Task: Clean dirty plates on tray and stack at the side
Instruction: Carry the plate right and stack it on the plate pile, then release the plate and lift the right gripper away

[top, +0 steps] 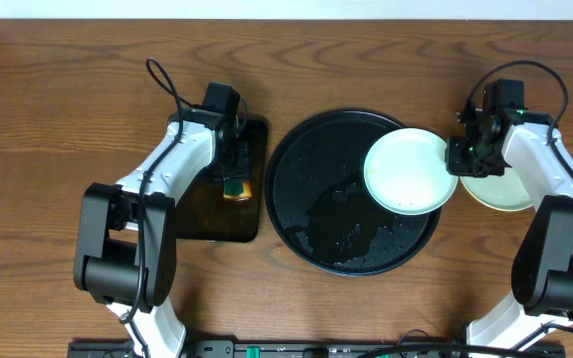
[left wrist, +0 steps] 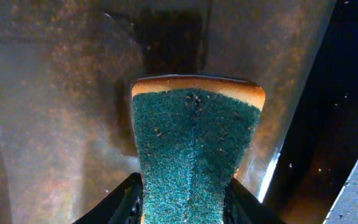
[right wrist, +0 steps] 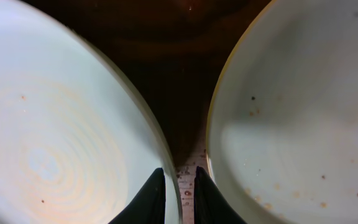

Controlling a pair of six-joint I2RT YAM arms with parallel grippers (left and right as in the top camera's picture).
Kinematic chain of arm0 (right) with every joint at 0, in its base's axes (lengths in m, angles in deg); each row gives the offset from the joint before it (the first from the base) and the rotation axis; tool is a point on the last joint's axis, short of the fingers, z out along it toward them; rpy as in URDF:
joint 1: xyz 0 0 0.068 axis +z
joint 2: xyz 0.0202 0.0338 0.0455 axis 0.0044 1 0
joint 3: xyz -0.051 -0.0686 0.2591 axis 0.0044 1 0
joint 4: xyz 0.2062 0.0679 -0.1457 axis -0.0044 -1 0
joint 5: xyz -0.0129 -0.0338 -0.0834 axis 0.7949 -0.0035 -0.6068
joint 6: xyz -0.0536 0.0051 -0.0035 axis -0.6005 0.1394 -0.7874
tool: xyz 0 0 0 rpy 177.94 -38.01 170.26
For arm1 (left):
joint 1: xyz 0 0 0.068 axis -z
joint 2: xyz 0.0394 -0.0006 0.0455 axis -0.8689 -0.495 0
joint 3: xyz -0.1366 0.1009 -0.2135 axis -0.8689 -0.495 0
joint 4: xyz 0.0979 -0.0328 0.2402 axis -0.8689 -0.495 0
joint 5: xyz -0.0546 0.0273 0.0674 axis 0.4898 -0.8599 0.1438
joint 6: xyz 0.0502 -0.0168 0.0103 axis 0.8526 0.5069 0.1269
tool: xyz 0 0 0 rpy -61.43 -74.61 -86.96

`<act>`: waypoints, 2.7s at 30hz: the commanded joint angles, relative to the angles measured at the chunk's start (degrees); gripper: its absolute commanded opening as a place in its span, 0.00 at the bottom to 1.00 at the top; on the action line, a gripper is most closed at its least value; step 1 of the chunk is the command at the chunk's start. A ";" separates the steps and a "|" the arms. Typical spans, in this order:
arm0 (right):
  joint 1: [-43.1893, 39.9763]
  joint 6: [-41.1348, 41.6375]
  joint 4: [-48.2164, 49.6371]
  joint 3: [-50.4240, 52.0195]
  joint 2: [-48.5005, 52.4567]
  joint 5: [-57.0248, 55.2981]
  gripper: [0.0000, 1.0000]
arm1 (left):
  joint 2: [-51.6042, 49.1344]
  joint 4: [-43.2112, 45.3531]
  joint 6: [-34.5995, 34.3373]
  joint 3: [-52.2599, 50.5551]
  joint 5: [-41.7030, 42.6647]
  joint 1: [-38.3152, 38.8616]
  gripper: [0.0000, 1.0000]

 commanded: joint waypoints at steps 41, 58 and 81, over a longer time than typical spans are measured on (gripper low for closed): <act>-22.12 8.13 3.02 0.04 -9.75 -6.56 0.01 | 0.90 -0.81 -0.17 -0.48 -1.14 -0.28 0.40; -18.01 5.90 1.95 0.04 -9.42 12.59 0.41 | 0.98 -0.09 0.17 -0.42 -1.20 -0.28 0.60; 5.22 -3.21 -5.68 0.04 -12.66 -1.38 0.99 | 15.63 -13.79 -7.80 0.92 -5.20 -3.76 0.79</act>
